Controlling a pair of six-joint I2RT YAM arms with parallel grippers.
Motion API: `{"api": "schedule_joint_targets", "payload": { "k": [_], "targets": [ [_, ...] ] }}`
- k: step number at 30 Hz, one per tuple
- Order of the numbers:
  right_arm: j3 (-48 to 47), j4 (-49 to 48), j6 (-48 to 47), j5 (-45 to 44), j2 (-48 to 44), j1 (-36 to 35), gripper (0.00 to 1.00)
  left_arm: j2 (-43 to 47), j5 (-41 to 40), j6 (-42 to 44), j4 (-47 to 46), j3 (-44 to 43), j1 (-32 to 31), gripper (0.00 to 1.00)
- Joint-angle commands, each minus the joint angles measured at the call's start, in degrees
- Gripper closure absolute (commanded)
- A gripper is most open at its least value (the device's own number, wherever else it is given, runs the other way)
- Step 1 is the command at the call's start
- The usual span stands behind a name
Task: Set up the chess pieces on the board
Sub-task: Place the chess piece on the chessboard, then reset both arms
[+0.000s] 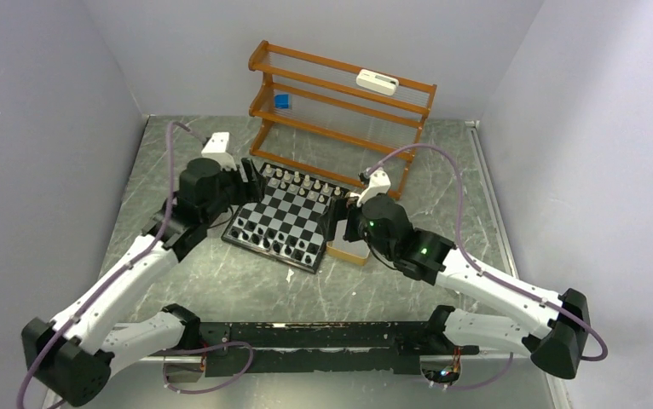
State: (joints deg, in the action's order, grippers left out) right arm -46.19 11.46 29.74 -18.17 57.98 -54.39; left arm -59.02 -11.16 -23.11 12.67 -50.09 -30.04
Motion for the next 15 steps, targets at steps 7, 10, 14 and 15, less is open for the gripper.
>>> {"api": "schedule_joint_targets", "payload": {
  "k": [7, 10, 14, 15],
  "targets": [
    [-9.7, 17.7, 10.0, -9.1, 0.3, -0.1, 0.00, 15.8, 19.9, 2.0, 10.9, -5.1, -0.5, 0.02],
    [-9.1, 17.8, 9.7, -8.3, -1.7, -0.2, 0.00, 20.8, 22.9, 0.2, 10.7, -0.9, -0.5, 0.02],
    [-8.0, 17.6, 7.0, -7.2, -6.0, -0.2, 0.00, 25.3, 24.4, -2.1, 10.7, 4.1, -0.5, 0.02],
    [-7.5, 17.3, 6.6, -7.2, -7.3, -0.1, 0.00, 26.0, 24.7, -2.7, 10.6, 4.9, -0.5, 0.02]
  ]
}}
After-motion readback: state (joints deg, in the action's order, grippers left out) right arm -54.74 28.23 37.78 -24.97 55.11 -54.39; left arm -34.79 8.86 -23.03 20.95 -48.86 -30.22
